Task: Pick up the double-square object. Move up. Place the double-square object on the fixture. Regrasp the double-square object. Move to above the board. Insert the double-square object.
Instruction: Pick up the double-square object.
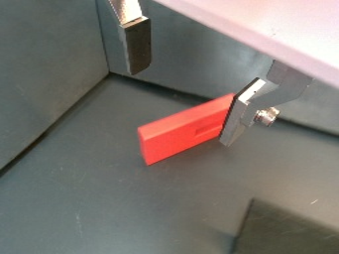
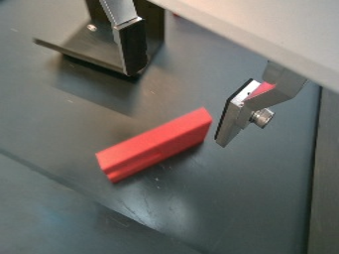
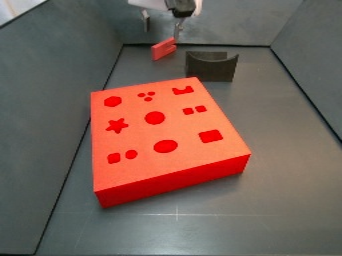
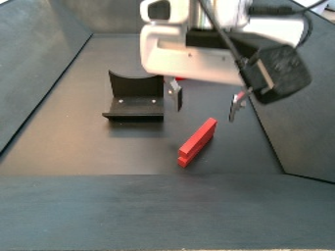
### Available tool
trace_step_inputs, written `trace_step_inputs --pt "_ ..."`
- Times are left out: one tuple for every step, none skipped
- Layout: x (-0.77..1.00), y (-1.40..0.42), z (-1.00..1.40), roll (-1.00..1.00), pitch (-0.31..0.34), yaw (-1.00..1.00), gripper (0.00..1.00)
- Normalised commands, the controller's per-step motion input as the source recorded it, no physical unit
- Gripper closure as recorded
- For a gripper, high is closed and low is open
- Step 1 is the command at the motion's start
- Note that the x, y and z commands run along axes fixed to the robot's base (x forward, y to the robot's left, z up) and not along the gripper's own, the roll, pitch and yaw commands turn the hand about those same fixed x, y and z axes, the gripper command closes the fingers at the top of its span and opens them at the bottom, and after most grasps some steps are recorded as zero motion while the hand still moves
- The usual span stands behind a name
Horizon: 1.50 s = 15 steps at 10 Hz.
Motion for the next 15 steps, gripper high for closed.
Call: trace_step_inputs --pt "-0.07 0.00 -1.00 0.00 -0.017 -0.39 0.00" --pt "-0.03 0.00 -1.00 0.00 -0.039 -0.40 0.00" --pt "-0.02 0.00 -1.00 0.00 -0.034 -0.38 0.00" --pt "0.00 0.00 -1.00 0.02 -0.013 -0.38 0.00" --pt "0.00 0.00 -1.00 0.04 -0.001 -0.33 0.00" --pt "0.00 0.03 -0.68 -0.01 -0.186 -0.26 0.00" --pt "-0.17 0.03 0.00 -0.02 -0.170 0.00 0.00" --pt "-0.01 0.00 0.00 0.00 -0.026 0.00 0.00" --pt "-0.01 0.00 0.00 0.00 -0.027 0.00 0.00" --pt "0.00 0.00 0.00 0.00 0.000 0.00 1.00" --pt "0.00 0.00 0.00 0.00 0.000 0.00 1.00" --pt "0.00 0.00 0.00 0.00 0.000 0.00 1.00" --pt "0.00 0.00 0.00 0.00 0.000 0.00 1.00" --pt "0.00 0.00 0.00 0.00 0.000 0.00 1.00" --pt "0.00 0.00 0.00 0.00 0.000 0.00 1.00"
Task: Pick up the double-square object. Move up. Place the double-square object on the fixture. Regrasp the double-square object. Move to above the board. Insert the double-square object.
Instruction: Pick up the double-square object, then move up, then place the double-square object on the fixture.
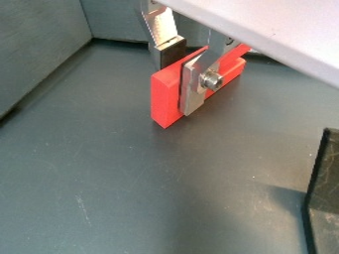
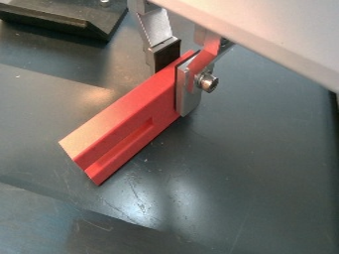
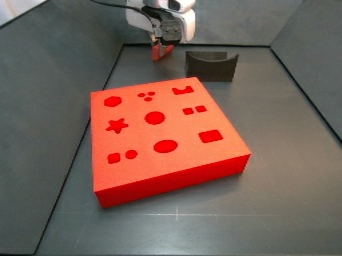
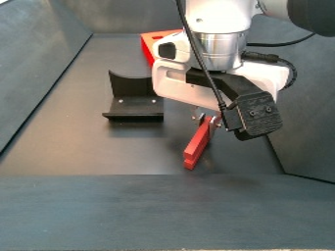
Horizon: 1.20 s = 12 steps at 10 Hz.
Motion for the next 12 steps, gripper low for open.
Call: trace_step_inputs --pt "0.00 0.00 0.00 0.00 0.000 0.00 1.00" --pt "0.00 0.00 0.00 0.00 0.000 0.00 1.00" --pt "0.00 0.00 0.00 0.00 0.000 0.00 1.00" --pt "0.00 0.00 0.00 0.00 0.000 0.00 1.00" --pt "0.00 0.00 0.00 0.00 0.000 0.00 1.00" --pt "0.00 0.00 0.83 0.00 0.000 0.00 1.00" --pt "-0.02 -0.07 0.79 0.00 0.022 -0.05 1.00" --pt "-0.04 -0.05 0.67 0.01 0.038 -0.06 1.00" --pt "-0.04 -0.03 0.58 0.03 0.039 -0.05 1.00" --pt "-0.03 -0.01 0.33 0.06 0.059 -0.04 1.00" --pt "-0.03 -0.01 0.23 0.07 0.062 -0.04 1.00" --pt "0.00 0.00 1.00 0.00 0.000 0.00 1.00"
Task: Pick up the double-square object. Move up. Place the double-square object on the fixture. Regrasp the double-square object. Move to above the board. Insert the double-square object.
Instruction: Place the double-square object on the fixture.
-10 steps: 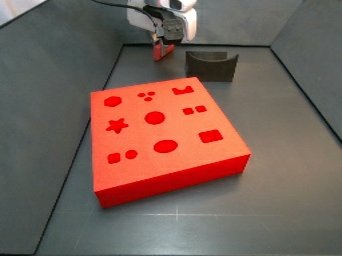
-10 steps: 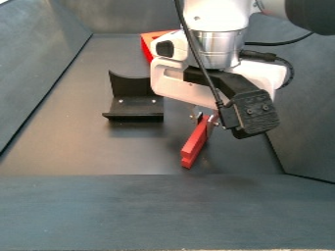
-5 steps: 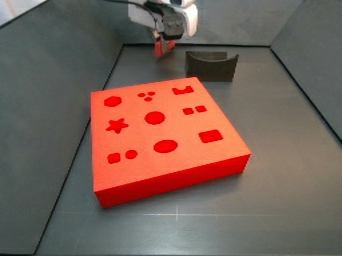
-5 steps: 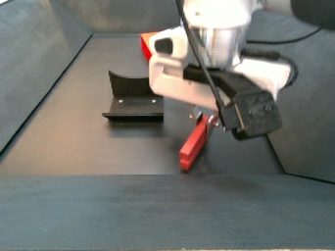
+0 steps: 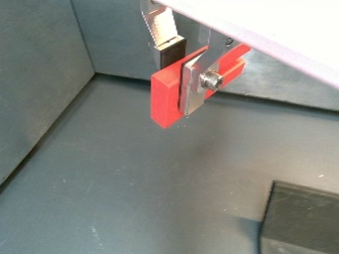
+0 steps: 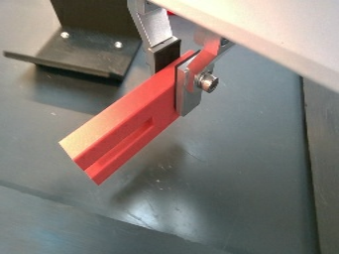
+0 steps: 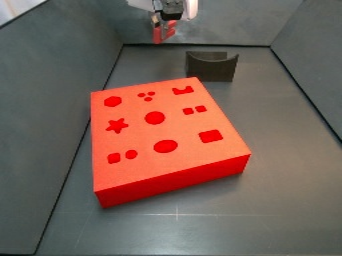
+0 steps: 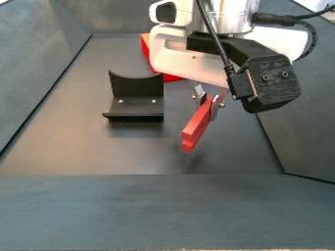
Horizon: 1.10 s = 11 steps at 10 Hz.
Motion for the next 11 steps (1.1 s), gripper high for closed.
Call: trace_step_inputs --pt "-0.01 0.00 1.00 0.00 0.019 0.00 1.00" --pt "-0.01 0.00 1.00 0.02 0.030 -0.01 1.00" --pt "-0.02 0.00 1.00 0.03 0.035 -0.02 1.00" --pt "-0.02 0.00 1.00 0.05 0.040 -0.02 1.00" --pt "-0.03 0.00 1.00 0.06 0.047 -0.01 1.00" --pt "-0.03 0.00 1.00 0.07 0.053 0.00 1.00" --pt "-0.03 0.00 0.87 0.08 0.059 0.01 1.00" --pt "-0.02 0.00 0.72 0.09 0.066 0.01 1.00" --pt "-0.02 0.00 0.57 0.09 0.075 0.02 1.00" --pt "-0.01 0.00 0.41 0.09 0.081 0.02 1.00" --pt "0.00 0.00 0.21 0.07 0.087 0.02 1.00"
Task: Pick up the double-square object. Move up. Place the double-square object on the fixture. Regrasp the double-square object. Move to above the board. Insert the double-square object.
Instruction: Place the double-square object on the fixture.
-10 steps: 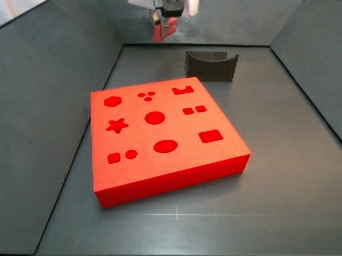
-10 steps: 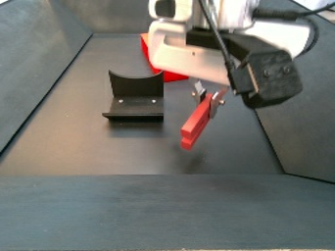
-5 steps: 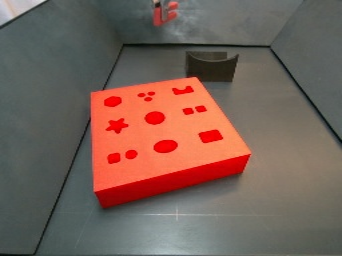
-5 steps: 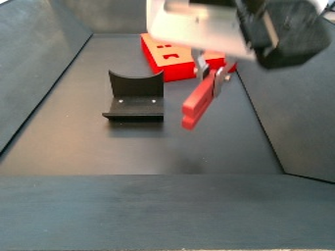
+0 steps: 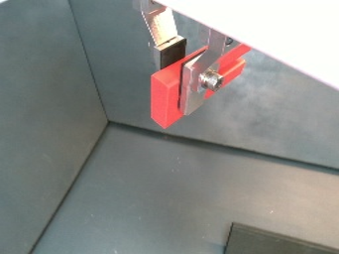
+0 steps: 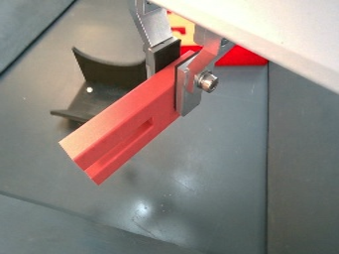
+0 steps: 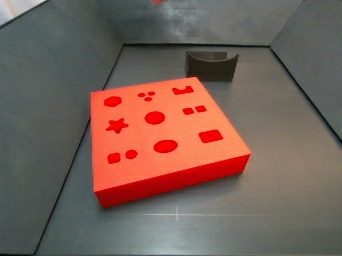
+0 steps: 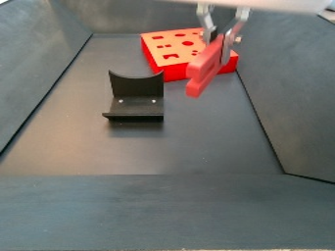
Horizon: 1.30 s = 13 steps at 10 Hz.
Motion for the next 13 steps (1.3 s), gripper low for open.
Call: trace_step_inputs --pt "1.00 -0.61 0.11 -0.09 -0.139 1.00 1.00" --pt "1.00 -0.59 0.08 -0.09 -0.140 1.00 1.00" --pt "1.00 -0.55 0.08 -0.10 -0.144 1.00 1.00" --pt "1.00 -0.47 0.07 -0.13 -0.150 1.00 1.00" --pt "1.00 -0.44 0.05 -0.16 -0.157 1.00 1.00" --pt "1.00 -0.38 0.04 -0.16 -0.140 0.81 1.00" --pt "1.00 -0.36 0.04 -0.16 -0.119 0.65 1.00" --pt "1.00 -0.30 0.02 -0.14 -0.078 0.37 1.00" --pt "1.00 -0.27 0.01 -0.13 -0.053 0.24 1.00" --pt "1.00 -0.22 0.00 -0.12 -0.020 0.13 1.00" --pt "1.00 -0.20 0.00 -0.11 -0.005 0.10 1.00" --pt "1.00 -0.16 0.00 -0.09 0.021 0.06 1.00" --pt "1.00 -0.13 -0.01 -0.08 0.040 0.04 1.00"
